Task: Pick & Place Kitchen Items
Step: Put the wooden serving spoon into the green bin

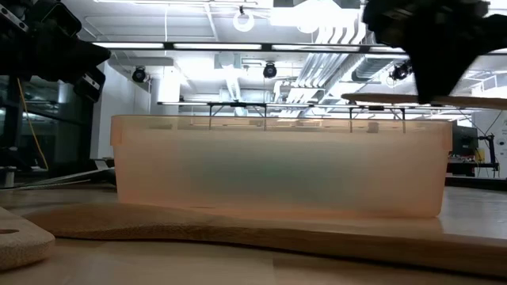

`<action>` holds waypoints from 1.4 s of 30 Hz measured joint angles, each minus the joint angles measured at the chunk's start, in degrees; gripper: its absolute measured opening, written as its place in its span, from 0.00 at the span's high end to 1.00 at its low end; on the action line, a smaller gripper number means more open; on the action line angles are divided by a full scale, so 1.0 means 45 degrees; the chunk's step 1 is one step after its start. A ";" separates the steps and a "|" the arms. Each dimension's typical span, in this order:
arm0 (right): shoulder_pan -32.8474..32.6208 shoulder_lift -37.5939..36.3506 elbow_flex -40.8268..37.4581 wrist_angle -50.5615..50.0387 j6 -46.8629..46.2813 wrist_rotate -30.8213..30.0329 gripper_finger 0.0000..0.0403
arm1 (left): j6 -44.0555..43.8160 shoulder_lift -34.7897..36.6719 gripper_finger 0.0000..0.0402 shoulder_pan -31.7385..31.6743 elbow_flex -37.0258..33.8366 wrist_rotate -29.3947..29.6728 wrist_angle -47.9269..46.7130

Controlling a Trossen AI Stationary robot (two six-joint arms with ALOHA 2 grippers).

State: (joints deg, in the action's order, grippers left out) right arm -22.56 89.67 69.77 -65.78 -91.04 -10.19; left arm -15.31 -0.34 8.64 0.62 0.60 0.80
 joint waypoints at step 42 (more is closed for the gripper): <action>0.5313 -0.0228 0.3606 0.5650 1.2030 -0.6978 0.83 | 0.0000 0.0000 1.00 -0.0005 0.0000 0.0000 0.0000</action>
State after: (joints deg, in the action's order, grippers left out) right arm 1.35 88.64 86.00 -40.35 -36.91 -41.59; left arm -15.31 -0.34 8.62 0.62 0.60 0.80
